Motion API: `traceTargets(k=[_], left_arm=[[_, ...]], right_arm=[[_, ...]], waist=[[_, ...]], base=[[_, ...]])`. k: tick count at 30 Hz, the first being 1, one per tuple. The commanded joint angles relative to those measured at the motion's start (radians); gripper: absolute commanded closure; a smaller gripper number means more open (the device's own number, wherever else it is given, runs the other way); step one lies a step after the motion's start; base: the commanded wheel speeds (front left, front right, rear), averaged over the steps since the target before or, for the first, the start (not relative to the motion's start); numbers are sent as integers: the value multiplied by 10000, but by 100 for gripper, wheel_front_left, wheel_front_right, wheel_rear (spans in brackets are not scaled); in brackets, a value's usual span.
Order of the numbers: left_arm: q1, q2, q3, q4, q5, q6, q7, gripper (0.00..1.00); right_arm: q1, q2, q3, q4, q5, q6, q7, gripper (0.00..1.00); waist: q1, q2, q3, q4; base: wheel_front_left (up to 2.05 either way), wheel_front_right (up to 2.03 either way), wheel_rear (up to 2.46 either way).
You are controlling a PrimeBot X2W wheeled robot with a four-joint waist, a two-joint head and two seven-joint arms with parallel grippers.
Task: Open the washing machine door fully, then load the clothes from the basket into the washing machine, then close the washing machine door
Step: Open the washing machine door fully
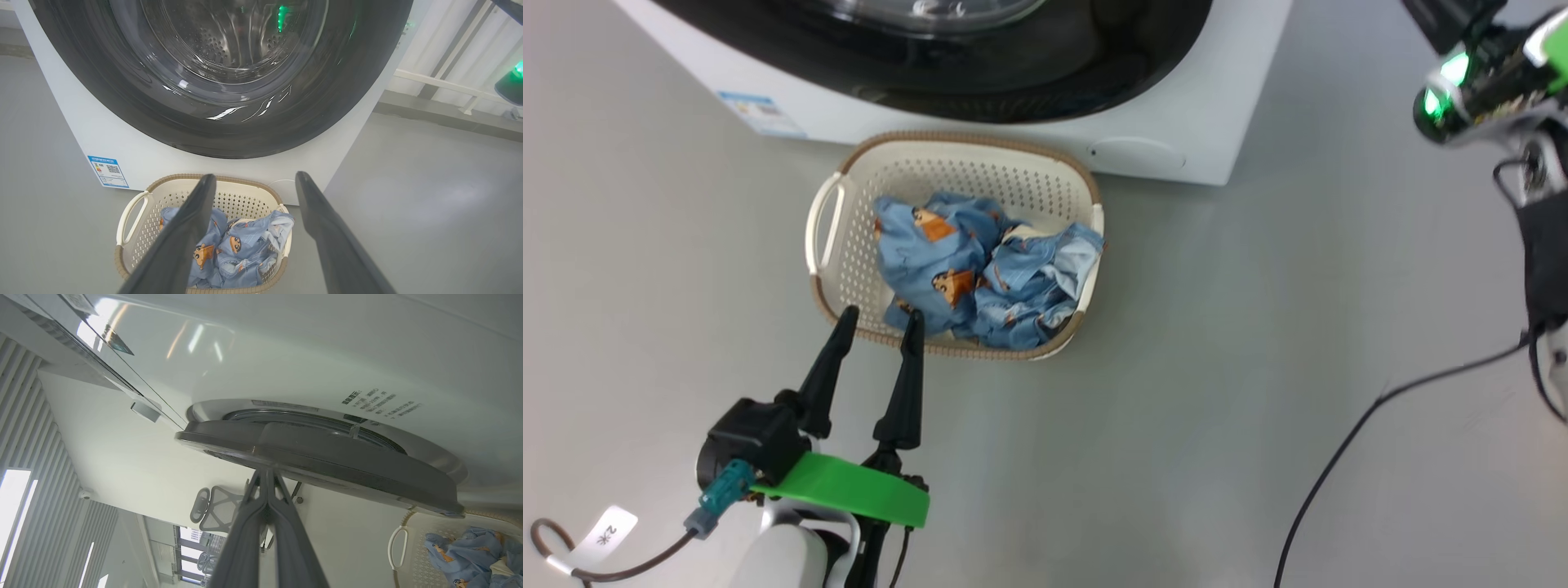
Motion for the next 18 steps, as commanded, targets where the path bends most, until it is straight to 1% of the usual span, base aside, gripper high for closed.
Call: traceTargets(k=[1,7,18], left_arm=[[-239,131,238,-324,-109,86,-65,0],[-420,131,12,-475,-283,141,-65,0],[-708,131,-269,-665,-597,225,-65,0]], right_arm=[[-364,65,82,-88,119,14,183,100],[-1273,119,186,497,-154,14,580,100],[-2723,283,444,1108,-723,14,877,100]], waist=[[0,-1,352,255],[0,-1,705,504],[0,-1,1426,873]], base=[[0,0,0],[0,0,0],[0,0,0]])
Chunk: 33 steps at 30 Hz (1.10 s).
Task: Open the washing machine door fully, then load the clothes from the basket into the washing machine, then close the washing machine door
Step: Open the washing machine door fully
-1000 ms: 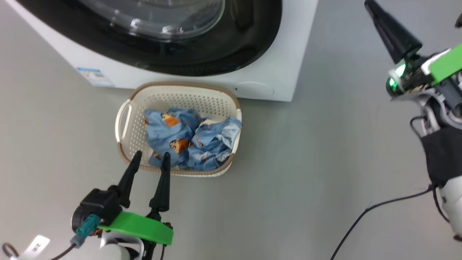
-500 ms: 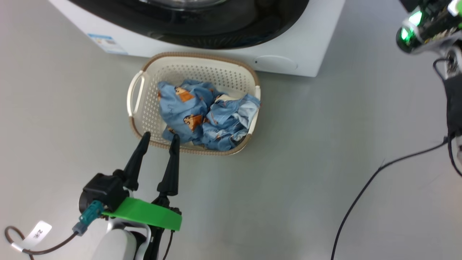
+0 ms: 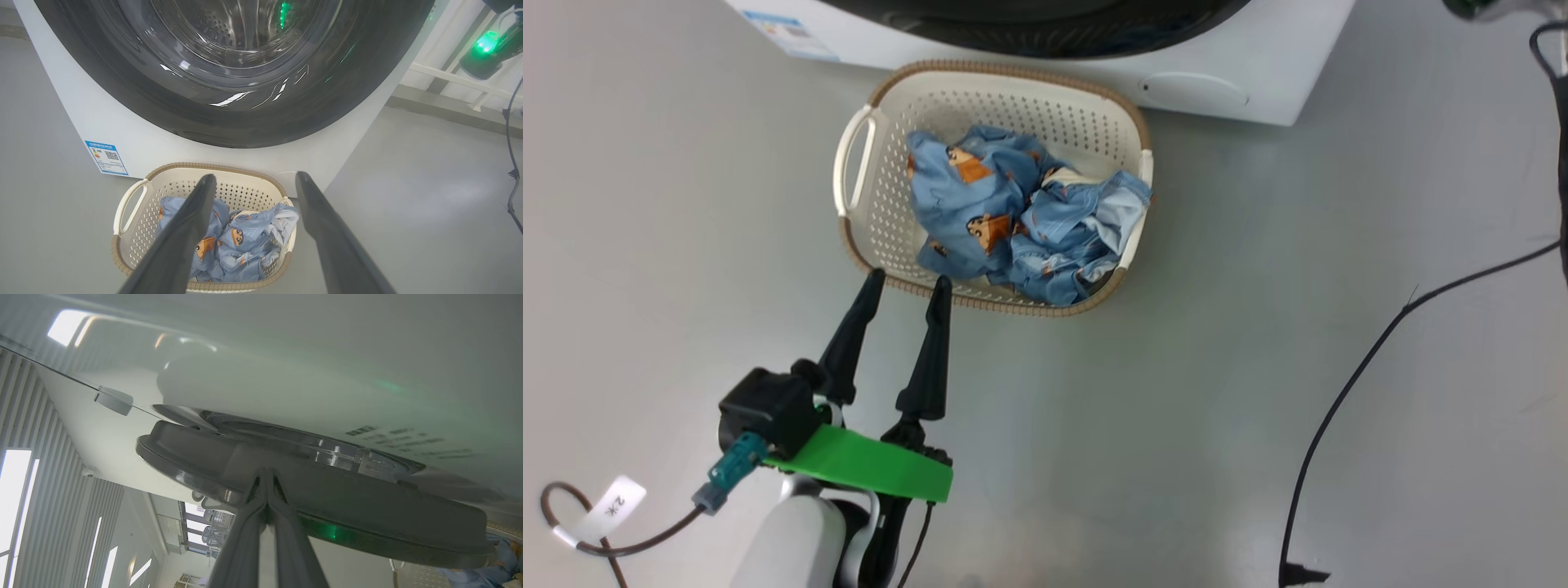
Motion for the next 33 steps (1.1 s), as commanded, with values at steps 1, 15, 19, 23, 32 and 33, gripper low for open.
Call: traceTargets(k=[1,15,19,23,32,33], left_arm=[[-172,171,257,-304,-127,75,-65,0],[-429,171,20,-429,-356,147,-65,0],[-505,171,-47,-411,-410,157,-65,0],[-510,171,-85,-434,-429,162,-65,0],[-510,171,-134,-392,-429,164,-65,0],[-505,171,-130,-386,-424,162,-65,0]], right_arm=[[-297,172,141,-186,-228,14,116,100],[-1187,218,303,18,-684,14,208,100],[-1223,230,386,15,-826,14,229,100],[-1138,257,408,-65,-893,14,183,100],[-725,322,618,-269,-985,14,405,100],[-649,329,662,-290,-1005,14,441,100]], waist=[[0,0,249,170],[0,0,747,398],[0,0,774,438],[0,0,769,451],[0,0,637,409],[0,0,608,402]], base=[[0,0,0],[0,0,0],[0,0,0],[0,0,0],[0,0,0],[0,0,0]])
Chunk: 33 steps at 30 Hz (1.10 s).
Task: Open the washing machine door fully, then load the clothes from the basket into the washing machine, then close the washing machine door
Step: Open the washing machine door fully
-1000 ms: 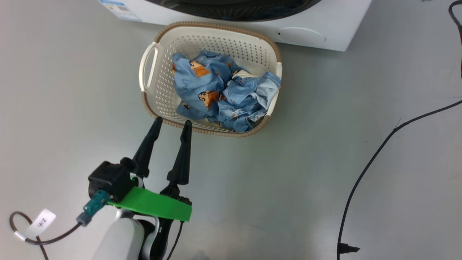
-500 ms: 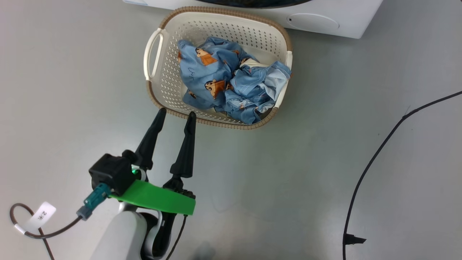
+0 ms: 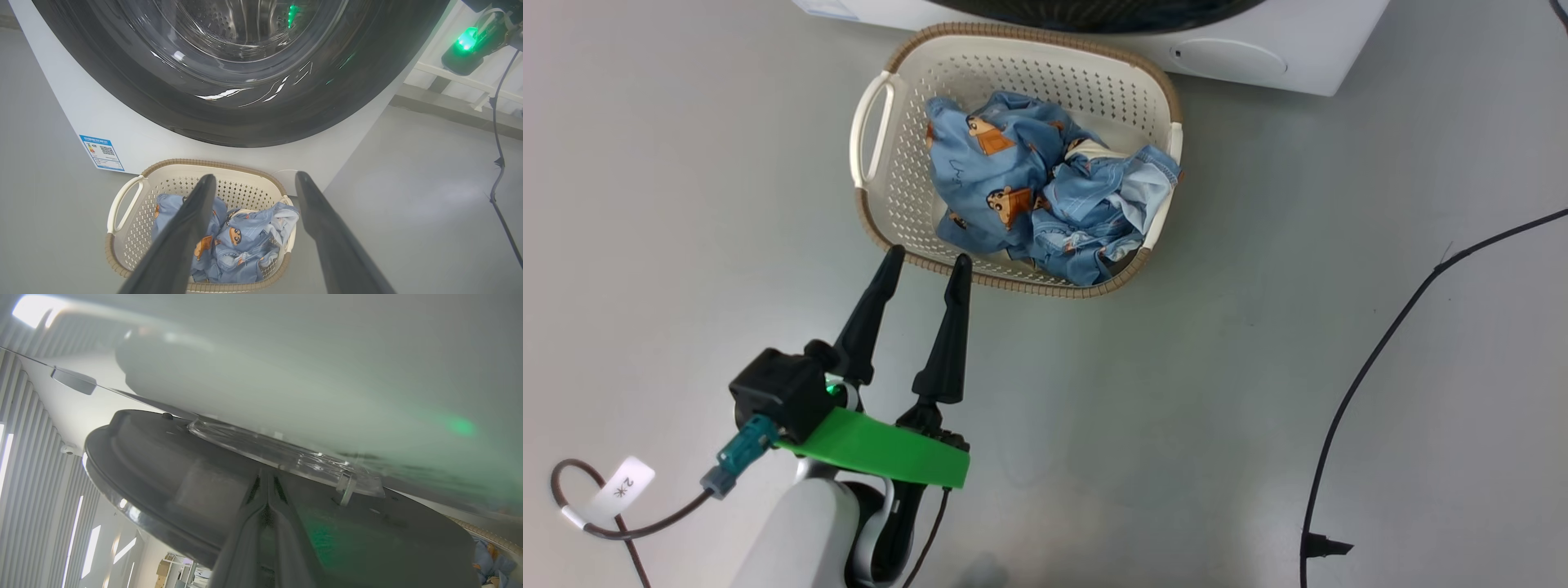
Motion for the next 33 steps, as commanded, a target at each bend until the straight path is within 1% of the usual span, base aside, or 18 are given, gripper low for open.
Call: traceTargets(k=[1,9,17,33], left_arm=[[-34,225,284,-212,-47,58,-65,0],[52,225,325,-171,28,50,-65,0],[226,225,477,-13,296,-23,-65,0],[744,225,1059,285,807,-215,-65,0]], right_arm=[[331,341,184,-376,-95,14,157,100],[933,530,455,-677,-135,14,319,100],[1741,714,646,-1014,-57,14,453,100],[3217,1117,1300,-1743,-67,14,876,100]], waist=[[0,0,-53,-17],[0,0,-285,-144],[0,0,-849,-315],[0,0,-1695,-544]], base=[[0,0,0],[0,0,0],[0,0,0],[0,0,0]])
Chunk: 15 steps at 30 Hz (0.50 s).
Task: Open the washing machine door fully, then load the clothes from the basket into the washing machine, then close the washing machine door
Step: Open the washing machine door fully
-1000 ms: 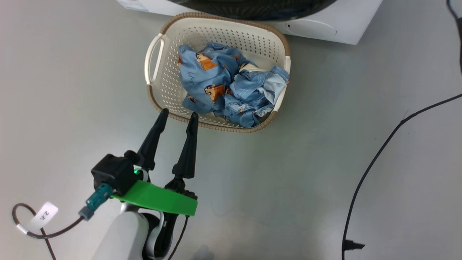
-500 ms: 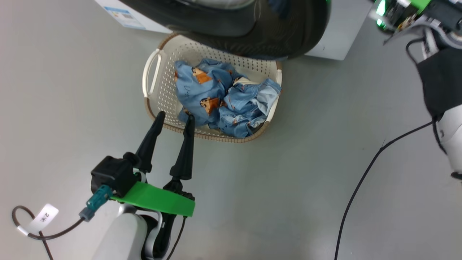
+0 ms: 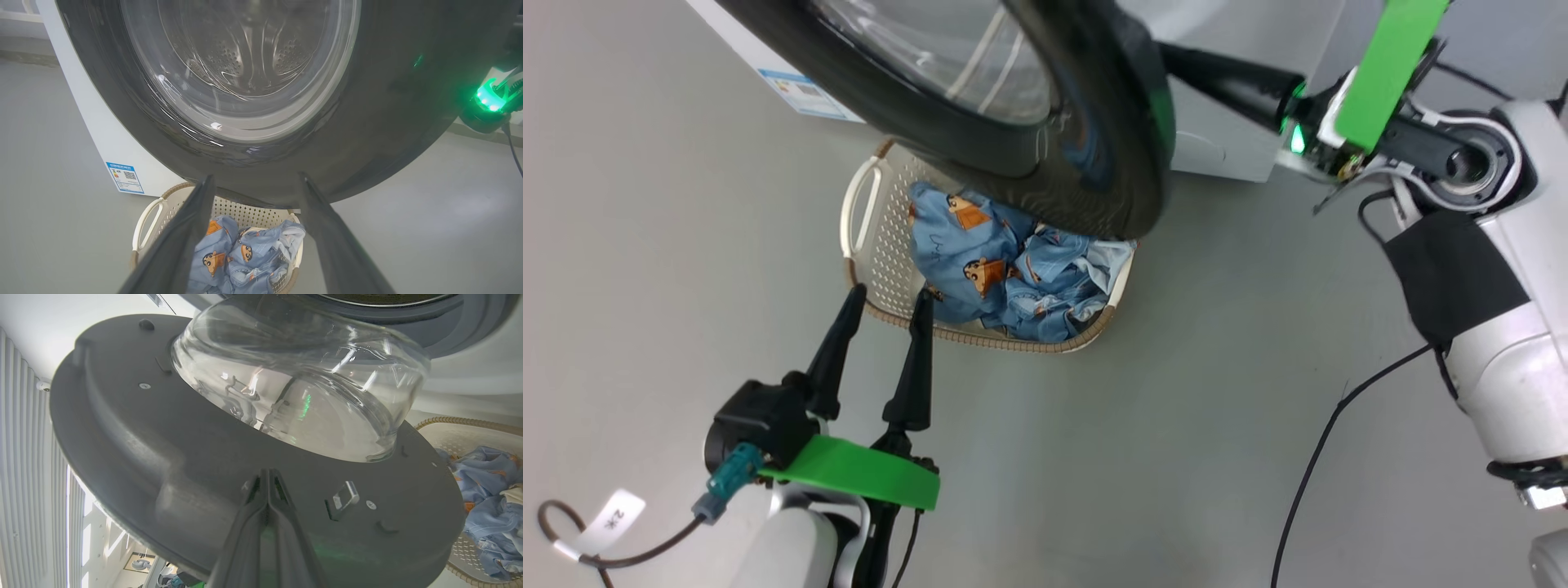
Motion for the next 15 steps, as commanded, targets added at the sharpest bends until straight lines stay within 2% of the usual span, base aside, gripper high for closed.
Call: traceTargets(k=[1,15], left_arm=[[200,225,410,-154,134,-27,-65,0],[650,225,536,-119,172,-39,-65,0]], right_arm=[[248,361,179,-412,-41,14,117,100],[1248,704,499,-916,108,14,431,100]], waist=[[0,0,-132,-10],[0,0,-758,289]], base=[[0,0,0],[0,0,0]])
